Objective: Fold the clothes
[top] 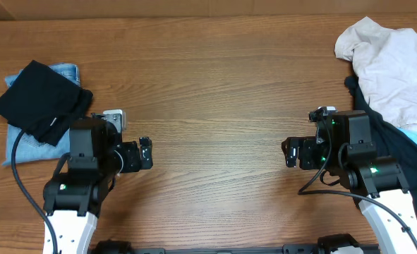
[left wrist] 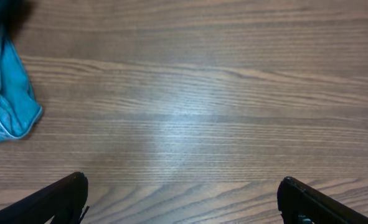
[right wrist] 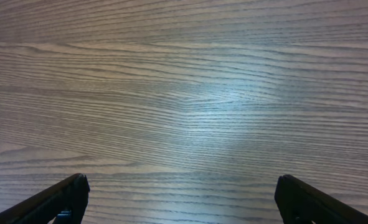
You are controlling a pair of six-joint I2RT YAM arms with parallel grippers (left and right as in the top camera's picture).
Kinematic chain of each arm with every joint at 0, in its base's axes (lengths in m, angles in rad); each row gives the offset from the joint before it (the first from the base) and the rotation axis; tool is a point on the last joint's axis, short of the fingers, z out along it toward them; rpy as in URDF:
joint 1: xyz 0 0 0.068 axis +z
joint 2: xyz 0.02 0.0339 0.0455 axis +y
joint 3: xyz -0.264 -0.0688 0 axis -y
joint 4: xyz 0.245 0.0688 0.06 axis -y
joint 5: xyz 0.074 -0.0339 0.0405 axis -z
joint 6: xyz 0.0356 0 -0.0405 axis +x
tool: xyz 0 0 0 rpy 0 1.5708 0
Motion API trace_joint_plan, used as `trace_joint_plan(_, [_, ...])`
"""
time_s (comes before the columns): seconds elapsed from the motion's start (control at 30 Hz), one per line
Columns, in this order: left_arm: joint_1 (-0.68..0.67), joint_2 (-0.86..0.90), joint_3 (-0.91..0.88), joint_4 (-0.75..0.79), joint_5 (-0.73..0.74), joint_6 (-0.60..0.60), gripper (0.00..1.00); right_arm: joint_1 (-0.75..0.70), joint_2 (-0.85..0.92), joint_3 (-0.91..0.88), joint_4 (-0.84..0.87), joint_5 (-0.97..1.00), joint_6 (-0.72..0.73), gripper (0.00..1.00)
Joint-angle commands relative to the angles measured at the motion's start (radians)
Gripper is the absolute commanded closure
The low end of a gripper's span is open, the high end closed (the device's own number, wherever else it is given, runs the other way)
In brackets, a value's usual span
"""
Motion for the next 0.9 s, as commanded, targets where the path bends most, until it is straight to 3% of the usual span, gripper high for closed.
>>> trace_joint_plan(0.0, [0.004,0.034,-0.008,0.0,0.002,-0.021,0.0,0.001,-0.082,-0.014,0.028,0.045,0.0,0.0])
trace_joint_plan(0.47, [0.004,0.19,-0.008,0.0,0.002,-0.021,0.0,-0.022,-0.836,-0.575,0.544,0.068,-0.045,0.0])
trace_joint_plan(0.87, [0.004,0.281,-0.008,0.001,0.001,-0.021,0.0,-0.077,-1.004,-0.828,0.906,0.069,-0.105,0.0])
